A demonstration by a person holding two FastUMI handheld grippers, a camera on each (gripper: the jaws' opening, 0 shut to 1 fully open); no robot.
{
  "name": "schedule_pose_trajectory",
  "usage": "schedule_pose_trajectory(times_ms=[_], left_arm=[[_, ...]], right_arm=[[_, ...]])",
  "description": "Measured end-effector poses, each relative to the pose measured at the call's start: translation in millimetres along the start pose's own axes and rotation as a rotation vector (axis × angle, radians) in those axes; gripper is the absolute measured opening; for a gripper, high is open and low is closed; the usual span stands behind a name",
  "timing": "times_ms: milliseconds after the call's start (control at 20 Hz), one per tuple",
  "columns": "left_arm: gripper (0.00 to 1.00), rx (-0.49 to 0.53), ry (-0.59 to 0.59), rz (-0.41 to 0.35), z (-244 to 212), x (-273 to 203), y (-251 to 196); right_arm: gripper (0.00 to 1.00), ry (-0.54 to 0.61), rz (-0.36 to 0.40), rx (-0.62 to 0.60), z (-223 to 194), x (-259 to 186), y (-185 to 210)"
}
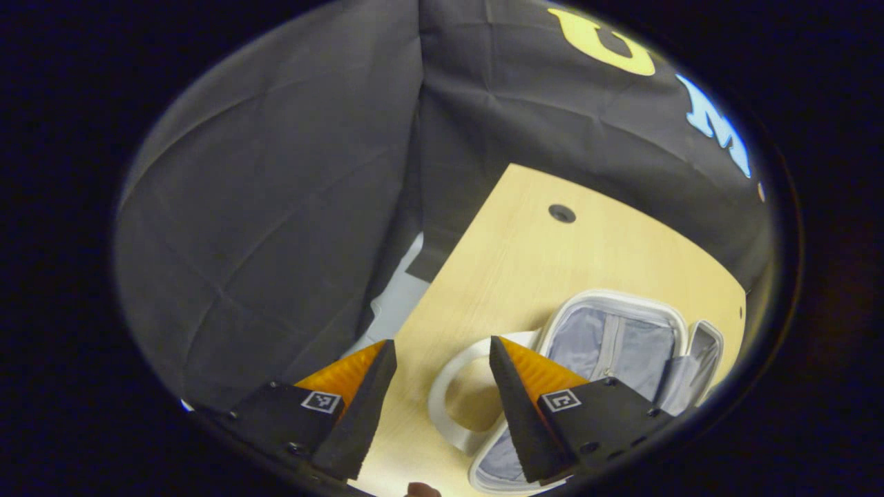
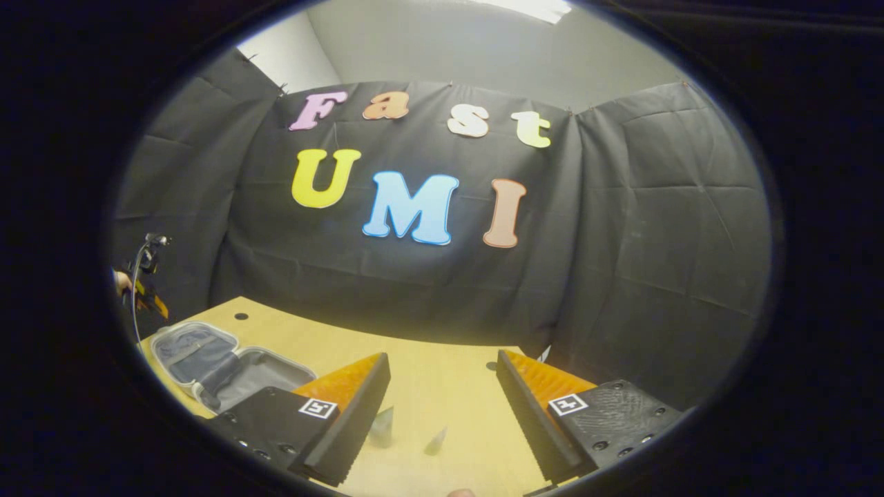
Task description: First open the suitcase, pack the skin care products into it, and then close the suitcase.
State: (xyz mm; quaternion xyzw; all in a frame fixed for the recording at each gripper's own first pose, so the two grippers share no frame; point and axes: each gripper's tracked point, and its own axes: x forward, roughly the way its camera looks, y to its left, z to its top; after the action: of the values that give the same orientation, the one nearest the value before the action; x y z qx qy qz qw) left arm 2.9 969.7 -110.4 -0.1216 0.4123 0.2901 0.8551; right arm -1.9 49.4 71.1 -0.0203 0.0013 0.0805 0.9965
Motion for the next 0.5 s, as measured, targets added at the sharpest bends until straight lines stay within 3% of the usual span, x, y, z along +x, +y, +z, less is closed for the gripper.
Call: schedule_pose_trajectory(times_ms=[250, 500], left_arm=[[0.89, -0.012, -0.223, -0.088, 23, -81, -61], [0.9, -0.05, -0.389, -0.276, 13, -159, -183]], right_arm=[[0.94, -0.029, 0.03, 0.037, -1, 5, -15], [0.95, -0.005, 0.02, 0.046, -19, 4, -36]])
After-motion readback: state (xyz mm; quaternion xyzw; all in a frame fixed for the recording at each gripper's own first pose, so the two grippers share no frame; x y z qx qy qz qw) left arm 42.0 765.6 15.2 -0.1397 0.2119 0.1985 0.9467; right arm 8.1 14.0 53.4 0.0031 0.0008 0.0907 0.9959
